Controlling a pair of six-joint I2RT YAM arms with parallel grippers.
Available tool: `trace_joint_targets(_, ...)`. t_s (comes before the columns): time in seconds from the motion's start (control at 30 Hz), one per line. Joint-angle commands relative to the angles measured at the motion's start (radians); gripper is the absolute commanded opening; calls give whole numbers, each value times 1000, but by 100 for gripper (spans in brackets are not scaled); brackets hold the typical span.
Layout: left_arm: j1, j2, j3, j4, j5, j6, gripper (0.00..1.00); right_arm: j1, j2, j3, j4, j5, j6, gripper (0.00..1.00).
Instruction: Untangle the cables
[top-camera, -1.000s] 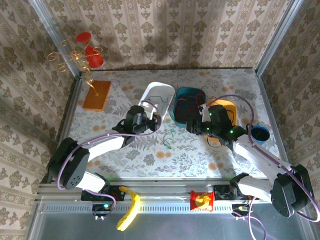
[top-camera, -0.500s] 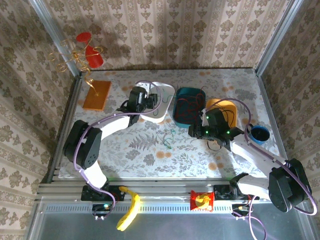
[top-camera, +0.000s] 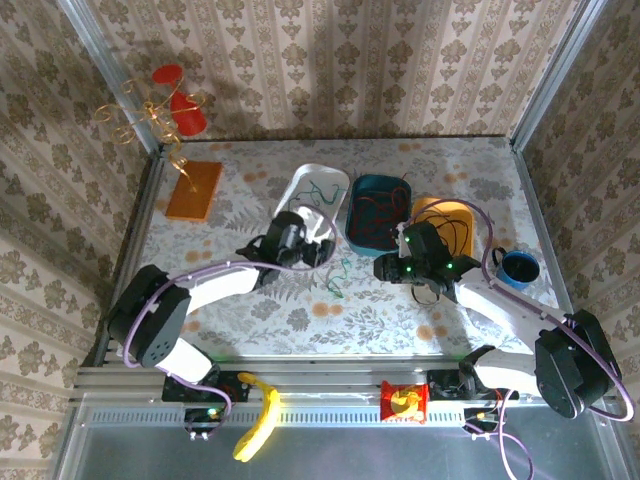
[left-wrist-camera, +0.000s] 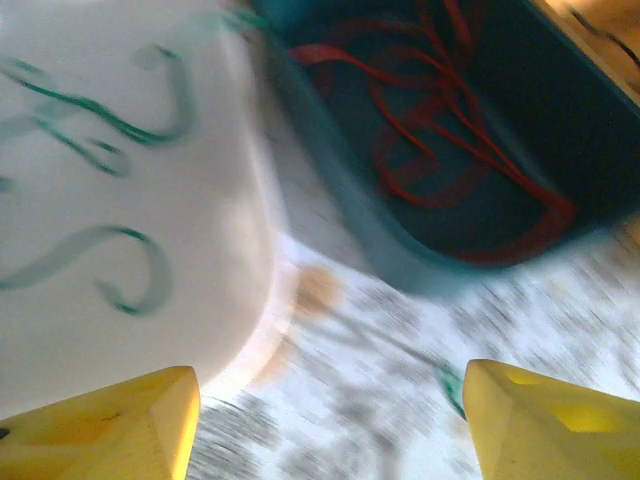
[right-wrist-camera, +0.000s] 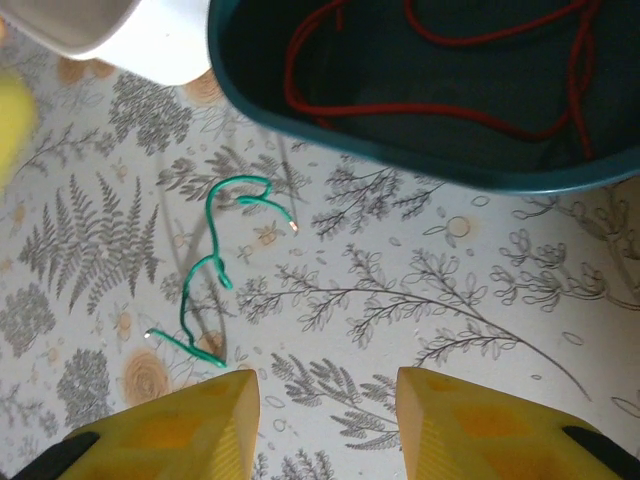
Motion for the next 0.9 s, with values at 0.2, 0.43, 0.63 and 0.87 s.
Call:
trace_joint_targets(0.2, -114, 96, -12, -49, 19, 64, 72, -5, 13, -11, 12, 57, 44, 42)
trace_joint_targets(0.43, -122, 208, 36, 6, 19, 69, 70, -5, 8, -6, 9, 46, 36, 42)
trace_joint_targets(0.63, -132, 292, 71, 51, -7, 51, 56, -5, -1, -8, -6, 48, 29, 41)
trace_joint_targets(0.87, -97, 164, 1, 112, -1, -18, 0, -5, -8, -9, -12, 50, 22, 41)
